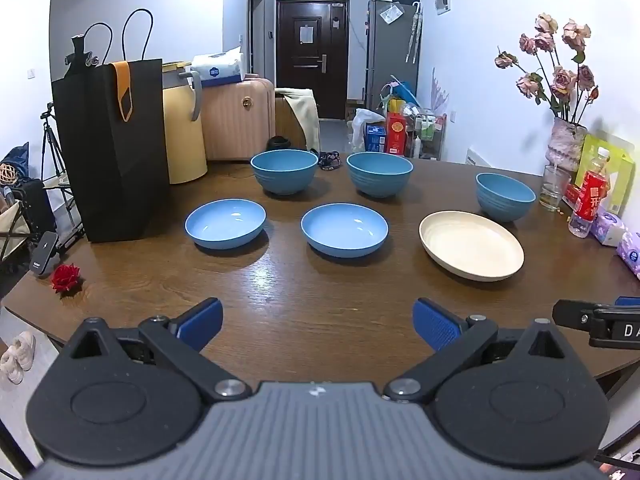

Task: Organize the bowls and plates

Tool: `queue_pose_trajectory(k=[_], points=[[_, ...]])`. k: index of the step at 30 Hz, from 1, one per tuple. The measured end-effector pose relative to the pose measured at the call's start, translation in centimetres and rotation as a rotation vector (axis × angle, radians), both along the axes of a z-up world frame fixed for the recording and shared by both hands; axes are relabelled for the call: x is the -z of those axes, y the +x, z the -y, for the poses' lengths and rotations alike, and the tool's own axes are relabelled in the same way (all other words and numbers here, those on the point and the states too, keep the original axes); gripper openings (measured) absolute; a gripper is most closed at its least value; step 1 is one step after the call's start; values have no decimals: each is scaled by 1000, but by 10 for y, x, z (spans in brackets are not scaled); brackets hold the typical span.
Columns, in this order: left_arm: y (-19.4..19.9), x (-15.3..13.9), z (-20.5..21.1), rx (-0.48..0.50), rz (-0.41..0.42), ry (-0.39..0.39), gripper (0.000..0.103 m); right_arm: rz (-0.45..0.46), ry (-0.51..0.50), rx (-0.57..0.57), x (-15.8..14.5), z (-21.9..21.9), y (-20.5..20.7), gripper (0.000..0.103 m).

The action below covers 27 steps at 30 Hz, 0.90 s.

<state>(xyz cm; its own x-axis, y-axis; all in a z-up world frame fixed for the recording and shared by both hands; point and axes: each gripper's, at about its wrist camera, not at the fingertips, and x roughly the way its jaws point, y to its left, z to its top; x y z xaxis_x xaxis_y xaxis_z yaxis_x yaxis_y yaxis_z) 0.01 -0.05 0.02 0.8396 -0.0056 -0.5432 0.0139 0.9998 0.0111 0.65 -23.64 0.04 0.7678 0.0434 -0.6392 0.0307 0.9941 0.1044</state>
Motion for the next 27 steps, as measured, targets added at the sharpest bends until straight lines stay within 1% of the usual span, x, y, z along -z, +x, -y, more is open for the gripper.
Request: queue_pose_trajectory(k=[5,10,16,17,27], points=[[-2,-4,1,0,-2,-13,103,8,-6,-4,-2,-2,-4,103],[-12,-10,-1,5,14,-22,103,18,-11,-5,-2,-4,-14,103],[-13,-6,-3,13,11,-31,103,24,-13,-6,-2,-5,-19,103],[-14,-6,-3,14,12,-32,103,16,-7,-3,-6,-4,-14,103],[-15,-6,-2,13,14,-32,103,17,-4,-2,-6,-3,-16,103]])
